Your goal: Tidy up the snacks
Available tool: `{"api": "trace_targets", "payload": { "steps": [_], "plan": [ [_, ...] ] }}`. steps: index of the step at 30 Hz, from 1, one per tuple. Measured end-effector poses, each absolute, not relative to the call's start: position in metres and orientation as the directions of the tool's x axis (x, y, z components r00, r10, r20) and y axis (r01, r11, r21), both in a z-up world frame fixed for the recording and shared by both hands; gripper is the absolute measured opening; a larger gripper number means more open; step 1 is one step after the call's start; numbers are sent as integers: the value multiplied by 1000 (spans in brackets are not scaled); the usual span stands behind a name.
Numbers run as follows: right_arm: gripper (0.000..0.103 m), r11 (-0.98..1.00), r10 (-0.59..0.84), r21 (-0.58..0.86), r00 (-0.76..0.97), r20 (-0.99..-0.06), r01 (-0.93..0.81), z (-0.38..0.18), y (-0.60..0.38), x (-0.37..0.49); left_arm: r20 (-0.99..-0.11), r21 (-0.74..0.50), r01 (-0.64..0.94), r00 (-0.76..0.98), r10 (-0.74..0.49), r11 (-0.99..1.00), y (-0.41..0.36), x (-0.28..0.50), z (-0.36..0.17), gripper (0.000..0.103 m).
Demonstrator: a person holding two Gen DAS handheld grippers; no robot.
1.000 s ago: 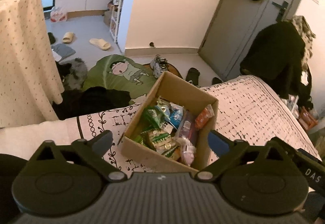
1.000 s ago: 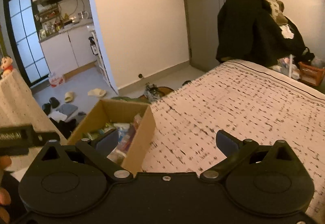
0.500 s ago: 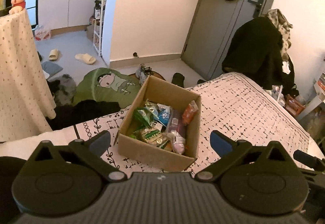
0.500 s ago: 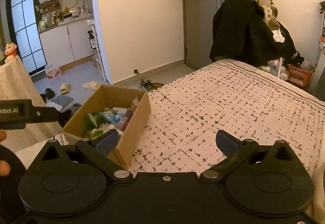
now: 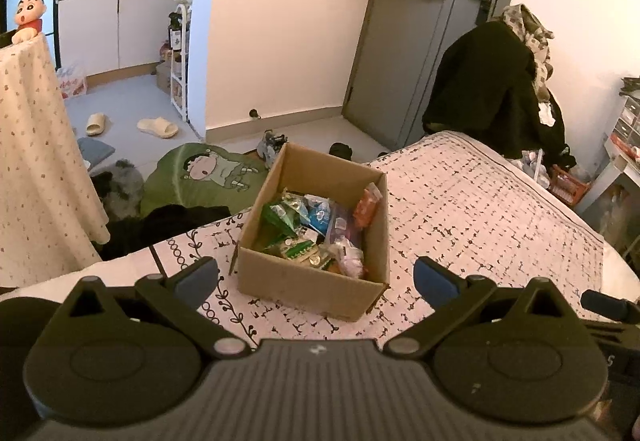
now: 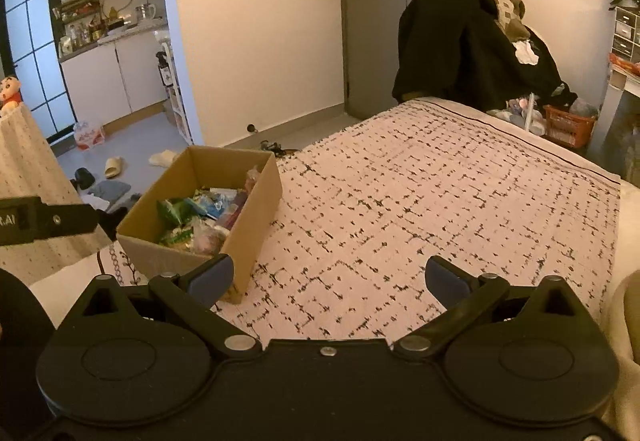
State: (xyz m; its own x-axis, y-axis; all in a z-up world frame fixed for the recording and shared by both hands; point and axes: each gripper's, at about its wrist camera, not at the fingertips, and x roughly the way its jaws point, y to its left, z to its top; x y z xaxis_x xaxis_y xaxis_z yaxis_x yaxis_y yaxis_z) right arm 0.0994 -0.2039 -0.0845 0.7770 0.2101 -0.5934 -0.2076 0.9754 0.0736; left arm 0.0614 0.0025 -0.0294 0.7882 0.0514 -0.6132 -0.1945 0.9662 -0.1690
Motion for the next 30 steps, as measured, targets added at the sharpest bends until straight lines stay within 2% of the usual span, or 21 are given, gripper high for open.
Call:
{"api": "trace_targets", "payload": {
  "steps": [13, 30],
  "plan": [
    [103, 961, 248, 44, 776, -580, -275, -81, -194, 93, -572, -130, -146, 819, 47, 981, 5, 51, -30, 103],
    [103, 959, 249, 39, 775, -581, -279, -81, -192, 93, -576, -140, -150, 817, 43, 979, 10, 52, -35, 103]
  ]
}}
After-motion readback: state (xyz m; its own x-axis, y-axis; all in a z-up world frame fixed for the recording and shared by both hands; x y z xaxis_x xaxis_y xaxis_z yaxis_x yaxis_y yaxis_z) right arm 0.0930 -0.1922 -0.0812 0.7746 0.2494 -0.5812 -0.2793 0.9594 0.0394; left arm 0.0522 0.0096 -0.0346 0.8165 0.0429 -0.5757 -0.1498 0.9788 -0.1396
